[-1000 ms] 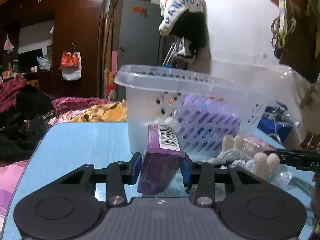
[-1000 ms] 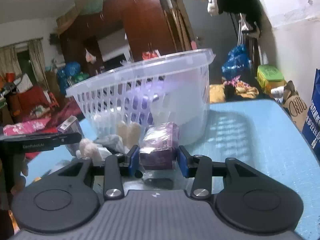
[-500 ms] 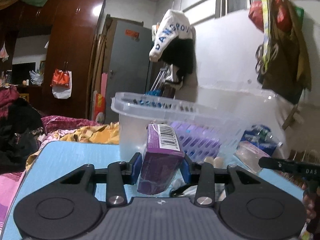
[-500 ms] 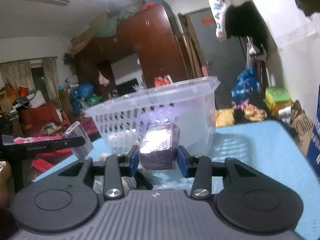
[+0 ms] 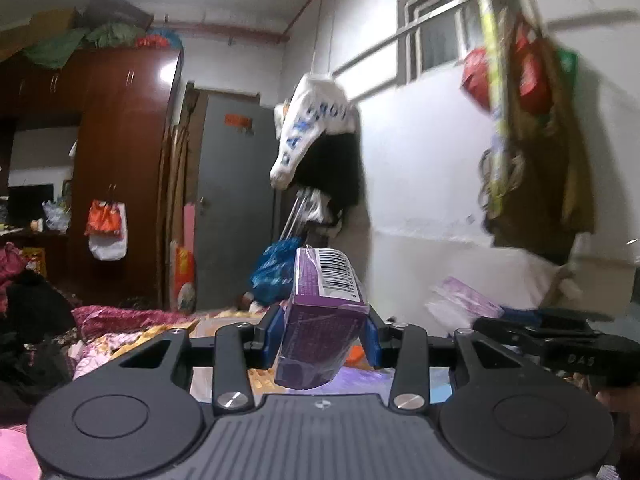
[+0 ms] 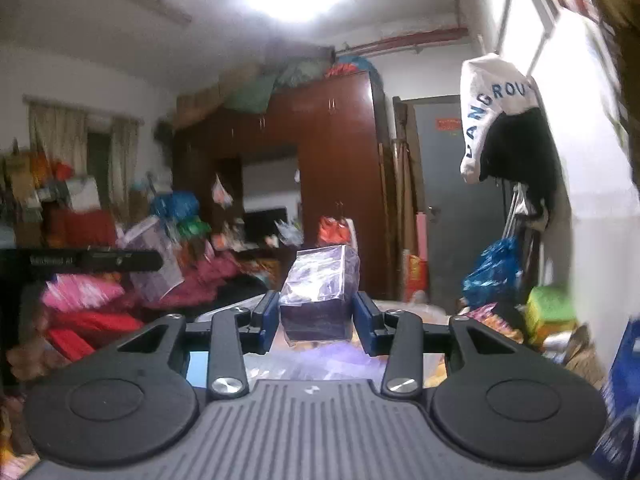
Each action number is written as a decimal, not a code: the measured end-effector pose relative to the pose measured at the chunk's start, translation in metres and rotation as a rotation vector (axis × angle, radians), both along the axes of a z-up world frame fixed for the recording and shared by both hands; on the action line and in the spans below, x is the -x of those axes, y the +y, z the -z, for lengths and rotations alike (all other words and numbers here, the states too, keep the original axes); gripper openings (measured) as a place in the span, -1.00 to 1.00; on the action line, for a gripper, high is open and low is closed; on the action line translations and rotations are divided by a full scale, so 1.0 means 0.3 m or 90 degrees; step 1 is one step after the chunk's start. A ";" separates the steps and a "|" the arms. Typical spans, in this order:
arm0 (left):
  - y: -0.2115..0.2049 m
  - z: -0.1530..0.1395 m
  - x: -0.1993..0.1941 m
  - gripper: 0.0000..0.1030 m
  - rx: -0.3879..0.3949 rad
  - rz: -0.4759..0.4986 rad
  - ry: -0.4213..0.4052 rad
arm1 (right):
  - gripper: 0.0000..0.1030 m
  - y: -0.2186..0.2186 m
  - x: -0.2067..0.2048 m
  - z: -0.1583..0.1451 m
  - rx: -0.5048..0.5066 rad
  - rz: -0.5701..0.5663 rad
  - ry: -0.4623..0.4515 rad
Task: Organize objects
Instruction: 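Grasp the small purple box with the left gripper while the right grasps the purple packet, then lower both purple items into the basket and open both grippers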
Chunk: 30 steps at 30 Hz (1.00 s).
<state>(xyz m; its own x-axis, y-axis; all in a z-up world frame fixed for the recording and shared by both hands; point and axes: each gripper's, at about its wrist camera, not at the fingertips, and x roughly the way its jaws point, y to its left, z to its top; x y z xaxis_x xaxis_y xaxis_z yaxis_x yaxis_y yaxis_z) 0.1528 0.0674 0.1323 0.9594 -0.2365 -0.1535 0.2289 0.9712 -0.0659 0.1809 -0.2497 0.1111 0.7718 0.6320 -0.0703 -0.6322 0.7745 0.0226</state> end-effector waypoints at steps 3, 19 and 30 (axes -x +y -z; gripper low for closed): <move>-0.024 -0.010 -0.160 -0.14 -0.010 -0.028 0.078 | -0.16 0.102 -0.154 -0.045 0.053 0.011 0.040; 0.016 0.150 -0.420 0.16 0.006 -0.064 0.219 | -0.12 0.285 -0.469 0.048 0.150 0.008 0.208; -0.017 0.169 -0.010 0.75 -0.026 -0.022 0.104 | 1.00 -0.009 -0.164 0.071 0.028 -0.015 0.144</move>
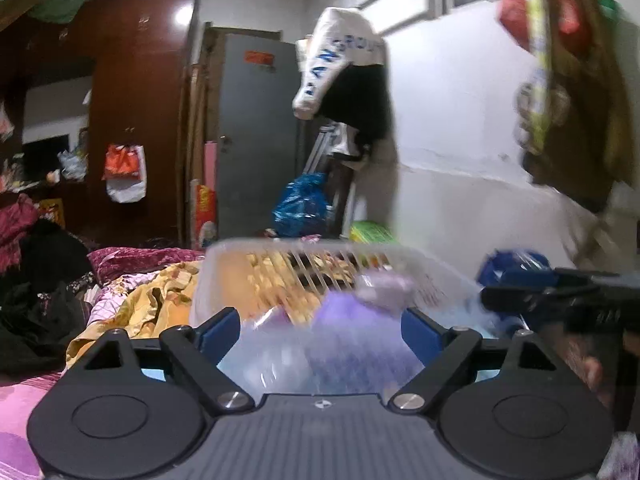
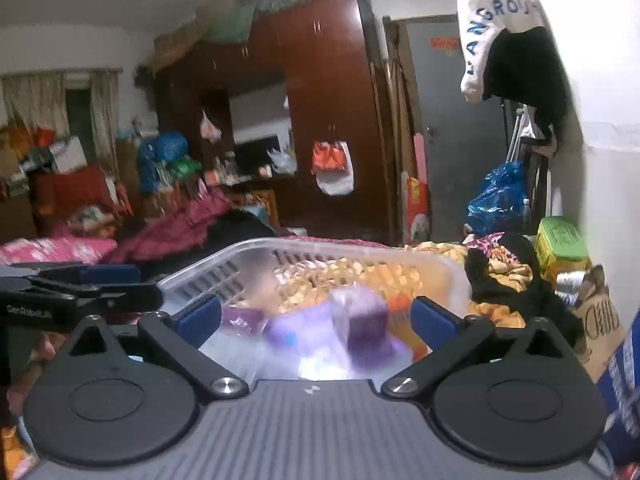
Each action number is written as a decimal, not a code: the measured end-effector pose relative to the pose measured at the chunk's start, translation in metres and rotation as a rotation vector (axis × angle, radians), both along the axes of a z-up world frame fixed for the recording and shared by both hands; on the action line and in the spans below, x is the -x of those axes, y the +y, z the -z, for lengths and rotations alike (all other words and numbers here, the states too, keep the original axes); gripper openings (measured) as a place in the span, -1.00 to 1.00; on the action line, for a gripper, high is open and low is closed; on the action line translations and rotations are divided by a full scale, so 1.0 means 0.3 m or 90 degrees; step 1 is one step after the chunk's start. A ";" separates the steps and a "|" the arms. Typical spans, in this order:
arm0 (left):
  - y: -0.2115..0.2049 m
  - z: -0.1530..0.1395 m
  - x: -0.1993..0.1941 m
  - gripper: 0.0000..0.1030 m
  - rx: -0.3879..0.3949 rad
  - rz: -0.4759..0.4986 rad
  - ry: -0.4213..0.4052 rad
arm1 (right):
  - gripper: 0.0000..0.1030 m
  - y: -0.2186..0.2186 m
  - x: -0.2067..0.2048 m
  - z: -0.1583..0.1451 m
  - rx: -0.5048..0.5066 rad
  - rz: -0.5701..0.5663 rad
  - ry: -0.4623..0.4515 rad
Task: Organize objects
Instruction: 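Lower both purple items into the basket and open both grippers, then grasp the blue striped cloth with the left gripper while the right grasps the white plush toy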
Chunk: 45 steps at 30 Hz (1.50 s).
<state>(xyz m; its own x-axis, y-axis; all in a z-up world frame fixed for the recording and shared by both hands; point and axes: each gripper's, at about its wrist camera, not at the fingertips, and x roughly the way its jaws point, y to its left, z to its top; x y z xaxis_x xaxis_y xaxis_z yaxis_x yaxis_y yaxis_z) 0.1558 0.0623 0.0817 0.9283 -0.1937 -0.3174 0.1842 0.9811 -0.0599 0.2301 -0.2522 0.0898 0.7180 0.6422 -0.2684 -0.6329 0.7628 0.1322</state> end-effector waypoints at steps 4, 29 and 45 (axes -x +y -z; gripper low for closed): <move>0.008 0.106 0.101 0.75 0.012 0.025 0.023 | 1.00 -0.123 0.138 0.132 -0.034 0.021 0.009; -0.006 0.305 -0.109 0.19 0.035 0.111 0.180 | -0.41 0.094 0.157 0.290 0.052 -0.100 0.063; -0.070 0.278 0.028 -0.20 -0.011 0.095 0.070 | -0.62 0.034 0.235 0.272 0.051 -0.116 -0.015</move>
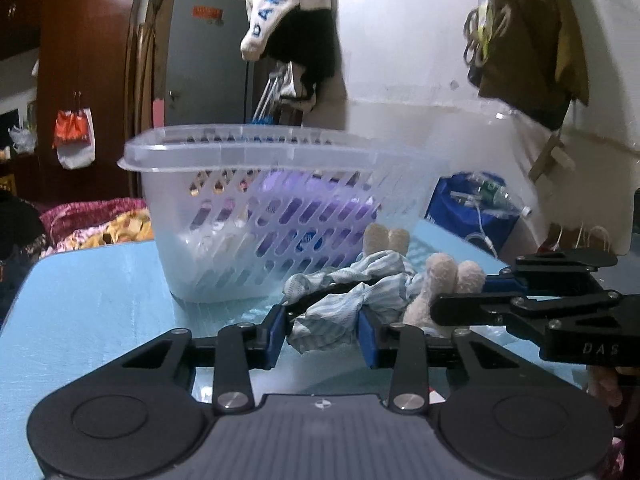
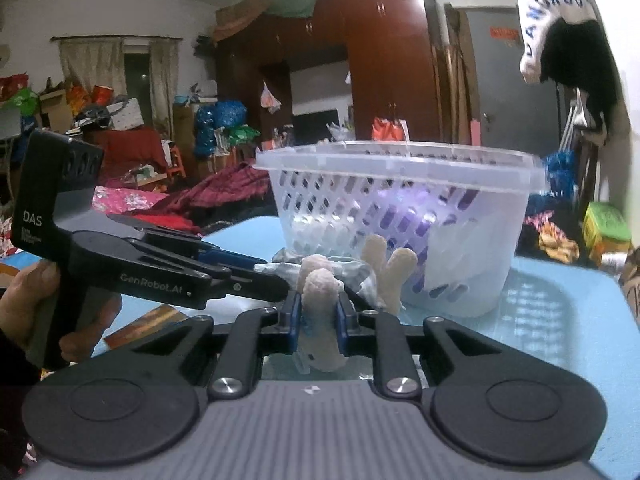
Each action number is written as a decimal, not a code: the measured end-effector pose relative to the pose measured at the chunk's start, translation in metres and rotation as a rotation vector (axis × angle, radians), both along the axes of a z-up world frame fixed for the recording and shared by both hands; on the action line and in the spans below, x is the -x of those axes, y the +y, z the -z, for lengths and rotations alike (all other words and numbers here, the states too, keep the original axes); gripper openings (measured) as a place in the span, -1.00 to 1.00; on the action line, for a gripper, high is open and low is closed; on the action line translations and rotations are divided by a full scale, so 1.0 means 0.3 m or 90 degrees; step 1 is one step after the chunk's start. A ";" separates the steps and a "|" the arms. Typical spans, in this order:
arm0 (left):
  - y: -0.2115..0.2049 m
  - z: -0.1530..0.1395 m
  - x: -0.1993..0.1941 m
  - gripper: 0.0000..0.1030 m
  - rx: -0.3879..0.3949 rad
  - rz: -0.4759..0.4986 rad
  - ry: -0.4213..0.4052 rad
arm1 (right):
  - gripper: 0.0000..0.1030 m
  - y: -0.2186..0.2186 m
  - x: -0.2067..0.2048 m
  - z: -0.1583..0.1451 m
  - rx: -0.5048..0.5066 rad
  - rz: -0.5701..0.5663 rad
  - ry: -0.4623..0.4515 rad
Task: Organize objects
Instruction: 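Grasp the blue striped cloth with the left gripper while the right grasps the white plush toy, then carry the cloth and plush toy into the basket and release both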
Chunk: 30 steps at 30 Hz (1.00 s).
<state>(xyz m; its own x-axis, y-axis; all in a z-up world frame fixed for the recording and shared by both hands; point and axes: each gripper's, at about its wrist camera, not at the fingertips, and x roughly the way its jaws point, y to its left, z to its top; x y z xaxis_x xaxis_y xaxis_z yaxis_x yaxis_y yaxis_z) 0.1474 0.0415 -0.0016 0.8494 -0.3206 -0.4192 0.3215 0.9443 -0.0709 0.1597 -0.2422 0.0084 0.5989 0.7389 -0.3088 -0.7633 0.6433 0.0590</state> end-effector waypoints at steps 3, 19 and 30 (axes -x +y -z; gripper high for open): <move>0.005 -0.015 0.043 -0.20 0.018 -0.001 -0.030 | -0.63 0.003 0.032 -0.028 -0.005 -0.003 -0.032; -0.051 -0.338 0.227 -0.20 0.011 0.000 -0.209 | -0.64 -0.022 0.138 -0.336 -0.035 -0.034 -0.168; -0.102 -0.502 0.120 -0.20 -0.030 -0.046 -0.246 | -0.64 0.035 0.060 -0.466 -0.030 -0.022 -0.234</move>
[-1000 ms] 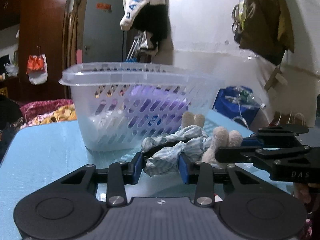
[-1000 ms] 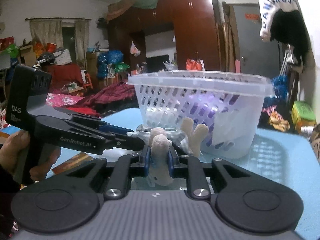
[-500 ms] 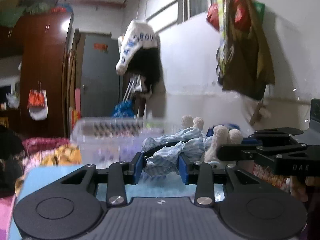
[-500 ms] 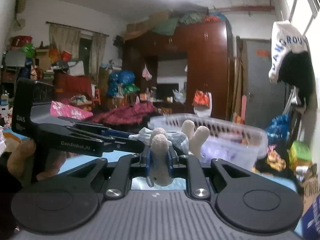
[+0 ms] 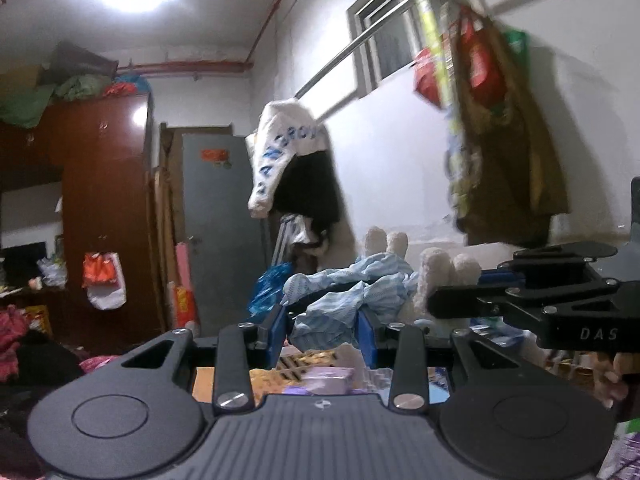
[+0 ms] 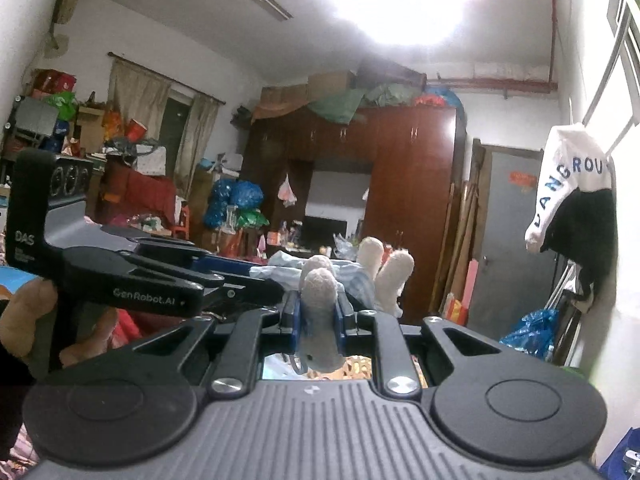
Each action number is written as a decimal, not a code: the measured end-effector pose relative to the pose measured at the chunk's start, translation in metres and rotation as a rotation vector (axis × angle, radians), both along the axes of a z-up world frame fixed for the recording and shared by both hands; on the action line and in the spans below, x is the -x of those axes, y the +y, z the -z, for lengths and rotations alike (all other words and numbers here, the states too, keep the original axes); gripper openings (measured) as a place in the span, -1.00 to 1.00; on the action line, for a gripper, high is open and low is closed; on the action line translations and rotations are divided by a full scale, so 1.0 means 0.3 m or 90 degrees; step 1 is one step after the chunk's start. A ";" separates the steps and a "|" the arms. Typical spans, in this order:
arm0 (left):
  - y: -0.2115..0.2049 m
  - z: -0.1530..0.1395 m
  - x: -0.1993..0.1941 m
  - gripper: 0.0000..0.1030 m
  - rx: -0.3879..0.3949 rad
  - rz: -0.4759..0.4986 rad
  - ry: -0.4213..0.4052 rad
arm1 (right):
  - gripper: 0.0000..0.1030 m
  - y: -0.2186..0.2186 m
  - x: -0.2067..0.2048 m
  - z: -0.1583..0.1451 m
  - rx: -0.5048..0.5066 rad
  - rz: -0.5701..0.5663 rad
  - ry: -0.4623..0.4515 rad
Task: Organize objects
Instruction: 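Carry the cloth and plush toy into the basket and release both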
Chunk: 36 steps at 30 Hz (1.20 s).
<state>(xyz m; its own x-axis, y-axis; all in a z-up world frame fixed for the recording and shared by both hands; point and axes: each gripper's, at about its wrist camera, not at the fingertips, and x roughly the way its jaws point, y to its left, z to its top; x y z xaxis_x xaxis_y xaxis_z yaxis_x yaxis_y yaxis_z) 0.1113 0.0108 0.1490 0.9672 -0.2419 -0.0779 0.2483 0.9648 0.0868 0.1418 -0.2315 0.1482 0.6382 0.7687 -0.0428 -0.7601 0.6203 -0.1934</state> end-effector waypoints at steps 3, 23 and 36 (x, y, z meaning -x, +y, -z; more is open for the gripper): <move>0.020 0.040 -0.147 -0.20 -0.010 -0.033 0.037 | -0.64 0.061 -0.139 0.028 0.011 0.003 0.030; 0.169 0.154 -0.253 0.66 -0.001 -0.144 0.091 | 1.00 0.131 -0.355 0.211 0.018 0.142 0.145; 0.293 0.435 0.246 0.72 0.023 -0.065 0.142 | 1.00 -0.090 0.039 0.512 0.004 -0.004 0.275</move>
<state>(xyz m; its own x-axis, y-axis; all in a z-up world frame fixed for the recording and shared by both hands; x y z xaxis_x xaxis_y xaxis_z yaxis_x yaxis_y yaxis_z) 0.0375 0.0987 0.0185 0.9466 -0.1497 -0.2856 0.1576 0.9875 0.0050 0.1302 -0.2585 -0.0053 0.5566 0.7708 -0.3099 -0.7756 0.6158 0.1388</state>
